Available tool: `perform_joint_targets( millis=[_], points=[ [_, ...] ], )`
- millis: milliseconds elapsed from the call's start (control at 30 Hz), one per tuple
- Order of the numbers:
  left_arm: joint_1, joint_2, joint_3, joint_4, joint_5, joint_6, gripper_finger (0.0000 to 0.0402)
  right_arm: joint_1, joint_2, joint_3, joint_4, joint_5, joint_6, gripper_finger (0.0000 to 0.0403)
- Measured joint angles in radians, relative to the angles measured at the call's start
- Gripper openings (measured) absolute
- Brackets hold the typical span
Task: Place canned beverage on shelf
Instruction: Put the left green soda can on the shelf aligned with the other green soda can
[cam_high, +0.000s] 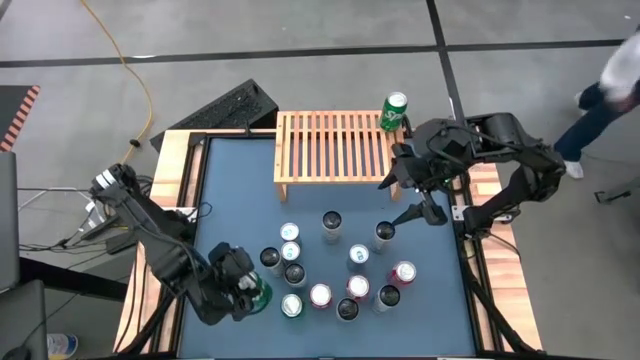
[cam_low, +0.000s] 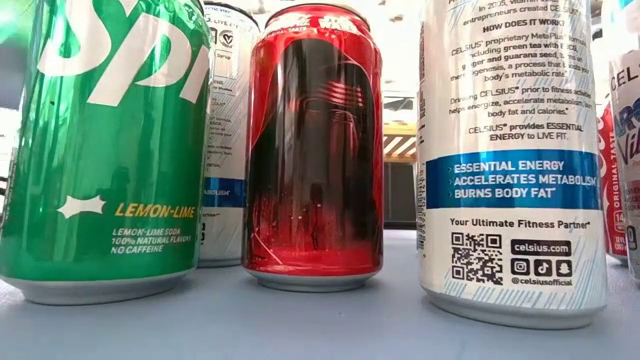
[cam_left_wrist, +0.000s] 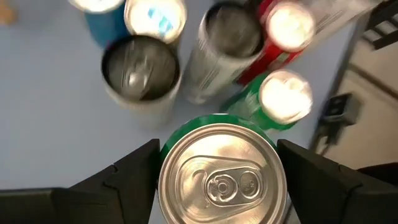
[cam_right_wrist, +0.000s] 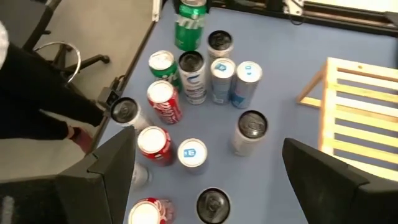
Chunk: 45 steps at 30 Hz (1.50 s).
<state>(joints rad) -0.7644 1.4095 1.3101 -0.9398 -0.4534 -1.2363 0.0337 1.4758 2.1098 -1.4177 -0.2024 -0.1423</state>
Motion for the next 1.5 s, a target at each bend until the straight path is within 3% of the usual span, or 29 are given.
perform_joint_targets(
  millis=[200,500,900,1100,1500],
  points=[
    [0.050,-0.035,0.091,-0.029,-0.026,0.103,0.0281,-0.073,-0.033,0.000,-0.008,0.000,-0.001,0.0345],
    [0.163,-0.035,0.318,-0.197,-0.028,0.304,0.0283,-0.156,-0.073,0.000,-0.015,0.000,-0.017,0.0345],
    [0.420,-0.036,0.554,-0.206,-0.041,0.742,0.0284,-0.276,-0.082,0.000,-0.011,0.007,-0.040,0.0345],
    [0.598,-0.036,0.592,-0.177,0.077,0.965,0.0285,-0.329,-0.082,0.000,-0.011,0.008,-0.044,0.0345],
    [1.000,-0.013,0.592,-0.079,0.457,1.317,0.0285,-0.416,-0.033,0.000,0.030,0.003,-0.042,0.0345]
  ],
)
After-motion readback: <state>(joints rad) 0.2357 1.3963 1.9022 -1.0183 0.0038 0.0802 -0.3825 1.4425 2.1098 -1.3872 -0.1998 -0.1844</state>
